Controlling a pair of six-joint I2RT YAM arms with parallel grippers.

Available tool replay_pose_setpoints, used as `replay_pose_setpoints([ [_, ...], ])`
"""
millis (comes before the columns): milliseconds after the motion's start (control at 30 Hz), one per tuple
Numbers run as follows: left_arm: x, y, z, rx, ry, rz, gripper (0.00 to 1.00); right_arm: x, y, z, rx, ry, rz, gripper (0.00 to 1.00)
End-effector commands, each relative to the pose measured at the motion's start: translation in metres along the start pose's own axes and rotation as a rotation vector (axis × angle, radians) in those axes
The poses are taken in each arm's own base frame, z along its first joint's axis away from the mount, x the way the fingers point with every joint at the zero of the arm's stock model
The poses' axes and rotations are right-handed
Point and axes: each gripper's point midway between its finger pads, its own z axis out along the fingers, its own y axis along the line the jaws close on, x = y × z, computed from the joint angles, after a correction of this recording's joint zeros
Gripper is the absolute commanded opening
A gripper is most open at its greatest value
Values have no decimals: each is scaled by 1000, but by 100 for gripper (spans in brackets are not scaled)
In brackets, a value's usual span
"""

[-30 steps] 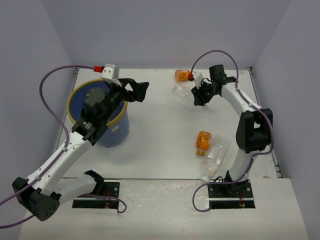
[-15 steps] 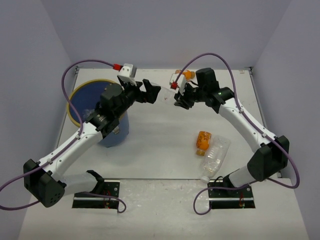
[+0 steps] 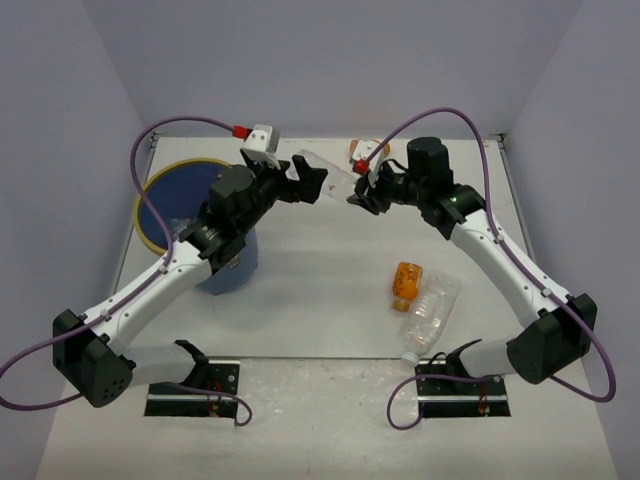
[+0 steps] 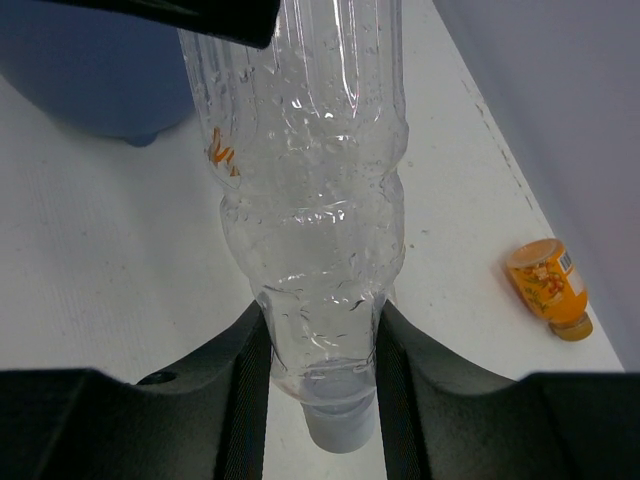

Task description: Put the plastic bottles in the bin

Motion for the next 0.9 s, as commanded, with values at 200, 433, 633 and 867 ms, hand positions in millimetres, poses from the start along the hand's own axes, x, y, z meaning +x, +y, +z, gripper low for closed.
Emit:
replay_pose_setpoints([
  [200, -22, -28, 15, 125, -78, -33, 100, -44, 23, -10, -112, -176, -76, 0],
  [433, -17, -32, 20, 147, -61, -31, 49, -43, 22, -5, -119, -172, -68, 1],
  [633, -29, -25, 17, 103, -85, -20, 0, -39, 9, 6, -95, -129, -22, 67],
  [867, -83, 12, -7, -157, -185, 45, 0, -33, -7, 9, -13, -92, 12, 99],
])
